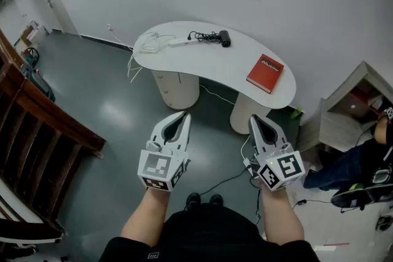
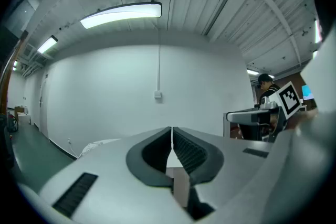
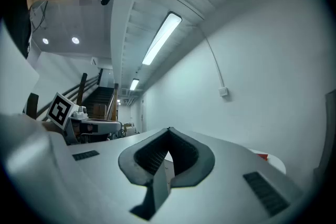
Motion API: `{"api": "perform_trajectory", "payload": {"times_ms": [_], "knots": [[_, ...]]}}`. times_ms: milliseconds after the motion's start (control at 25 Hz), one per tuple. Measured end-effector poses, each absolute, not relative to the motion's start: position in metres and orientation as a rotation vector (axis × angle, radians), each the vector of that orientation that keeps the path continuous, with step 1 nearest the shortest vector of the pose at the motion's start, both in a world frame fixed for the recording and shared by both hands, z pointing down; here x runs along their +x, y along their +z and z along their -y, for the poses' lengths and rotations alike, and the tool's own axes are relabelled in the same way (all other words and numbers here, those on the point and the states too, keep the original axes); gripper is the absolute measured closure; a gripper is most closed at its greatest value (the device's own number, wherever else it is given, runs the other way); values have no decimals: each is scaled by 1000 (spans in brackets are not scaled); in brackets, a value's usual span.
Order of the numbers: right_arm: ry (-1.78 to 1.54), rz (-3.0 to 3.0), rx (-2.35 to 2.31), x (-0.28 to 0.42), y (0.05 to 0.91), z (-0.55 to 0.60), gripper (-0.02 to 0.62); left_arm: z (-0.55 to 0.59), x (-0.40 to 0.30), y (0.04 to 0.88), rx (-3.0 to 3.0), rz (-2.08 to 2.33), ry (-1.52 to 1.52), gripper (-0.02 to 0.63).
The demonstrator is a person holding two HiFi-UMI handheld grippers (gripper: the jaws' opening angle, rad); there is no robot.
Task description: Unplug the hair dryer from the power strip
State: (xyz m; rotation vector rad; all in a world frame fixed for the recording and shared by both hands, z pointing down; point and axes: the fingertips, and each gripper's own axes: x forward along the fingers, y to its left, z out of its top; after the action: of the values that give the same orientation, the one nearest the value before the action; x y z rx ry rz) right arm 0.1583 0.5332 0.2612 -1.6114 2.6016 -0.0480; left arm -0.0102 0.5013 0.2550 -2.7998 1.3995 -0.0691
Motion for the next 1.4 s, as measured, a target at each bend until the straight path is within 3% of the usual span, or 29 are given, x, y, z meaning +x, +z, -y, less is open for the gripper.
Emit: {"api": "perform_trajectory", "payload": {"times_ms": [520,800,1400], "knots": [[2,-2663,-1505,188,265,-536,560,-503,25,267,-2771,-1460,-117,586],[-126,-2663,-1443,191,279,-520,560,-495,27,277,-2766,-1504,-138,586],[-216,-2718,-1412,137,293,-351,560,-327,-33,294,-2776,-1574,-111,586]]}}
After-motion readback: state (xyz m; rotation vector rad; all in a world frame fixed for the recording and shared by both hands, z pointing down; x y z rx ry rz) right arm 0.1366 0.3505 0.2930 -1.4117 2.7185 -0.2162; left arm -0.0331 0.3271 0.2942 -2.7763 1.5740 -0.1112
